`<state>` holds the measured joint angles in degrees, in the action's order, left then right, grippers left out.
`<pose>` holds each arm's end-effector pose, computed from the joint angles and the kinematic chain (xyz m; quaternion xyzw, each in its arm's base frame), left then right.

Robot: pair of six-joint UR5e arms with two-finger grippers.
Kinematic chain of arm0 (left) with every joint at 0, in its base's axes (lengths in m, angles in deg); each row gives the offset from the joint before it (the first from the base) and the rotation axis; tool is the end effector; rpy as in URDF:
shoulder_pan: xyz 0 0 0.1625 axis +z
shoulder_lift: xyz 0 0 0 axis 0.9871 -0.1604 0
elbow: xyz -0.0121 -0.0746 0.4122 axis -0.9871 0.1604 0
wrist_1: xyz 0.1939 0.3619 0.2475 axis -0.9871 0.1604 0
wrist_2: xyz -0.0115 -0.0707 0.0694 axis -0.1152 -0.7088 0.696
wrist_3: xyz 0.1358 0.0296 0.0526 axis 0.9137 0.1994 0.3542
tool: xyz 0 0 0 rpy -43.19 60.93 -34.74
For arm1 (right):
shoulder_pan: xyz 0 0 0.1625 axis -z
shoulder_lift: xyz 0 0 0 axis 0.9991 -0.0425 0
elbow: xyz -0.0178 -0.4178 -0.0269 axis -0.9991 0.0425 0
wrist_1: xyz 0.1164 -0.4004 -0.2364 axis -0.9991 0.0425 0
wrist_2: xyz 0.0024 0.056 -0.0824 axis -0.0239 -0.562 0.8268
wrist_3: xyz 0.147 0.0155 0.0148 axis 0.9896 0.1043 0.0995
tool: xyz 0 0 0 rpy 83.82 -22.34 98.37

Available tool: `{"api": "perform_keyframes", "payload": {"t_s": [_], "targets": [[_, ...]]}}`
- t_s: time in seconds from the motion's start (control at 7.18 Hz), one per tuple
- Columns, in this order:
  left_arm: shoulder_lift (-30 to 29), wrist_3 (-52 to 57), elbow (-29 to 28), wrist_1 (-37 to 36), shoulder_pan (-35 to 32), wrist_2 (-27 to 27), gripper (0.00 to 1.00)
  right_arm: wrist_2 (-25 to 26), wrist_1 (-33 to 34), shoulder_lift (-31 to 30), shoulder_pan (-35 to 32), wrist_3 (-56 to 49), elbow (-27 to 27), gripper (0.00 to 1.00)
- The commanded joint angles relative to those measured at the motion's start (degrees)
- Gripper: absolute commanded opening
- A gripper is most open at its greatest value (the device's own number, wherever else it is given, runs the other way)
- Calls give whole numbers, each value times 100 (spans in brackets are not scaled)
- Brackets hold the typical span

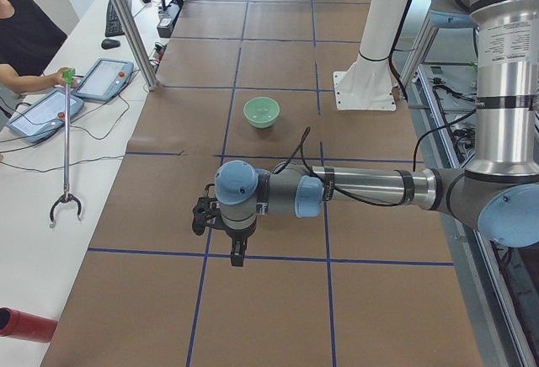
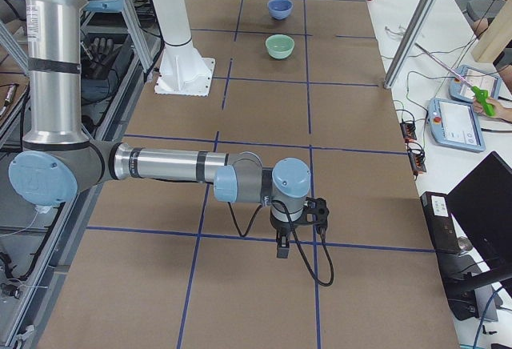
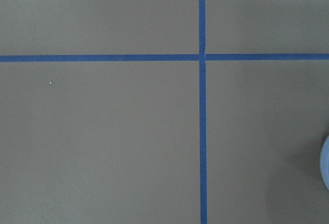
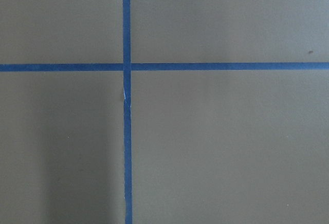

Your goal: Stack blue bowl on green bowl

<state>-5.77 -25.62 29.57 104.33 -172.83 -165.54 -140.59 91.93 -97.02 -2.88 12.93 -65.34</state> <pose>-0.0456 -0.5312 0.6539 0.0429 0.3892 0.0095 0.9201 0.0412 -0.5365 0.6992 0.0016 -0.3453 0.0147 0.9384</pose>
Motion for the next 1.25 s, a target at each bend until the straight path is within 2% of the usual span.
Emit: {"api": "perform_keyframes", "payload": {"t_s": [0.0, 0.14, 0.28, 0.42, 0.7, 0.97, 1.11], "targets": [[3, -84, 430, 29, 178, -8, 100, 5, 0, 0, 0, 0, 0, 100], [30, -432, 624, 37, 354, -25, 100, 5, 0, 0, 0, 0, 0, 100], [30, -1280, 783, 142, 834, -8, 100, 5, 0, 0, 0, 0, 0, 100], [108, -2132, 819, 708, 1239, 18, 100, 5, 0, 0, 0, 0, 0, 100], [565, -3871, 637, 2664, 2170, 132, 100, 5, 0, 0, 0, 0, 0, 100], [557, -4967, 50, 3811, 2998, 667, 100, -3, 0, 0, 0, 0, 0, 100], [531, -5128, -276, 4234, 3210, 834, 100, -3, 0, 0, 0, 0, 0, 100]]}}
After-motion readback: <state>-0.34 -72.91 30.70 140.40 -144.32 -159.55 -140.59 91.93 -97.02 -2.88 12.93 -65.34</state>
